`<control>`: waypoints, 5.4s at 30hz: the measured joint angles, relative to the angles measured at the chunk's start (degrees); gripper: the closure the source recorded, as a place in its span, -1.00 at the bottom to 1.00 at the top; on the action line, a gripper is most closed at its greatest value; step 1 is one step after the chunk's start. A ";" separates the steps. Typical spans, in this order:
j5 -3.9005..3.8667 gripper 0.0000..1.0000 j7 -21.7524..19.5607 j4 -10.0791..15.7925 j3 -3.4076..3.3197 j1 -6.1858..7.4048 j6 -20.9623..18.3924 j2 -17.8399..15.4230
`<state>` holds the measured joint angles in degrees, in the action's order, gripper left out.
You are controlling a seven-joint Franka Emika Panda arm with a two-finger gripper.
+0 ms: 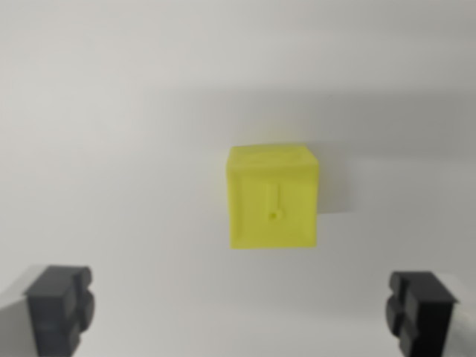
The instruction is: Pick yellow cube
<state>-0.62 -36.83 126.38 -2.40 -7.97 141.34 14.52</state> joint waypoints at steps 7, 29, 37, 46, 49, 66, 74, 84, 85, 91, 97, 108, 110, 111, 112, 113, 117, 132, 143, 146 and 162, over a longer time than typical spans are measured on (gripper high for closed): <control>0.35 -1.00 1.18 0.68 0.00 -0.41 2.32 1.72; 1.76 -1.00 5.20 1.85 0.02 -1.66 9.36 7.85; 2.42 -1.00 6.79 1.92 0.03 -2.10 11.78 10.32; 2.93 -1.00 7.68 1.70 0.03 -2.26 13.69 12.52; 3.13 -1.00 7.86 1.46 0.03 -2.26 14.51 13.59; 4.21 -1.00 8.94 0.07 0.04 -2.17 18.02 18.52; 4.26 1.00 8.97 0.23 -0.01 -2.14 17.71 18.06; 3.65 1.00 8.49 1.28 -0.04 -2.23 15.18 14.47; 3.57 1.00 8.44 1.36 -0.04 -2.24 14.91 14.09; 3.21 1.00 8.16 1.87 -0.04 -2.31 13.26 11.94; 2.87 1.00 7.93 2.26 -0.03 -2.37 11.55 9.81; 2.36 1.00 7.57 2.72 -0.02 -2.45 8.27 6.07; 2.28 1.00 7.51 2.77 -0.02 -2.46 7.65 5.40; 2.24 1.00 7.49 2.79 -0.02 -2.47 7.34 5.07; 2.21 1.00 7.46 2.81 -0.02 -2.47 7.03 4.74; 2.17 1.00 7.43 2.82 -0.02 -2.48 6.73 4.43; 2.03 1.00 7.33 2.84 -0.02 -2.50 5.46 3.14; 1.56 1.00 7.01 2.56 -0.02 -2.56 0.59 -1.41; 1.31 1.00 6.83 1.93 -0.01 -2.58 -3.07 -4.44; 1.25 1.00 6.79 1.69 -0.01 -2.58 -4.09 -5.22; 0.99 1.00 6.61 -0.01 -0.01 -2.59 -9.64 -9.06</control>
<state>0.37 -30.22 126.38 -2.41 -10.56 131.71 5.46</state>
